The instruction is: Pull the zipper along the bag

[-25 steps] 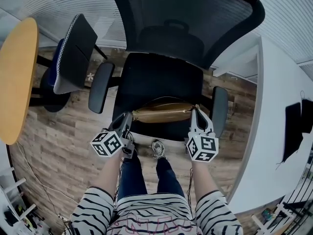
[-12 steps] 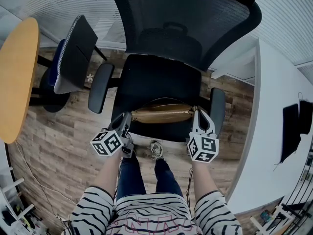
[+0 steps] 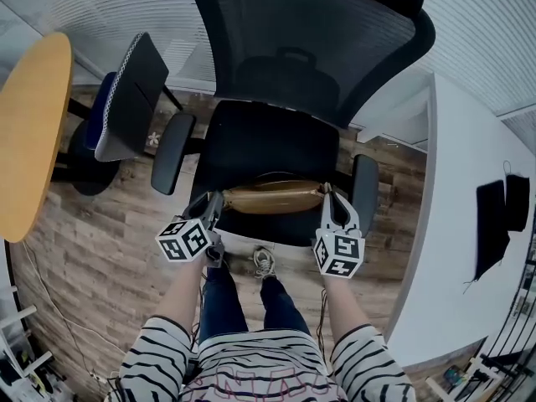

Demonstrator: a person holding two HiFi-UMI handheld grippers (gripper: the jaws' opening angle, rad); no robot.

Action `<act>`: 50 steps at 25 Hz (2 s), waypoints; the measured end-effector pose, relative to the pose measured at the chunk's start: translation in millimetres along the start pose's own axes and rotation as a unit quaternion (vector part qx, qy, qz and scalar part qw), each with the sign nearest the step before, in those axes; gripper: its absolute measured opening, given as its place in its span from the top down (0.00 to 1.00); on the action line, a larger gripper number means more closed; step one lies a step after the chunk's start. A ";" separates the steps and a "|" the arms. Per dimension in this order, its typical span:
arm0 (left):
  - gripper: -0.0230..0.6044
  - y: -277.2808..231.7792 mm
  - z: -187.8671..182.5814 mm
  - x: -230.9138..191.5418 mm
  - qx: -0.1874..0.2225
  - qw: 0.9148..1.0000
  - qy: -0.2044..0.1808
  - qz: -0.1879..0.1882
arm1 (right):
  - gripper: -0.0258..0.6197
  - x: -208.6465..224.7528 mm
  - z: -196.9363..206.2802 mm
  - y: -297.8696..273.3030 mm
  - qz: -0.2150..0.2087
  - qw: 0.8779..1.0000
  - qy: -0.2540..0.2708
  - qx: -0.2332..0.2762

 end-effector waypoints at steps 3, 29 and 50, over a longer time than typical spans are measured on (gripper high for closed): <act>0.87 5.9 1.9 0.2 0.001 1.000 -0.003 -0.015 | 0.90 1.1 6.2 5.3 -0.006 1.000 -0.007 -0.007; 0.74 206.5 -28.5 117.1 0.141 0.980 -0.143 0.005 | 0.90 -3.7 -59.6 183.1 0.012 0.990 -0.069 0.125; 0.92 399.2 34.9 179.3 0.212 0.941 -0.259 0.039 | 0.90 -100.8 -44.5 377.5 -0.015 0.980 -0.037 0.196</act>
Point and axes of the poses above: the fingertips, and each gripper's own axes: y backward along the fingers, x to its right, z out of its underside, the point moved 5 cm from there along y, backward along the fingers, and after that the axes turned 6 degrees about y, right-handed, at the moved point
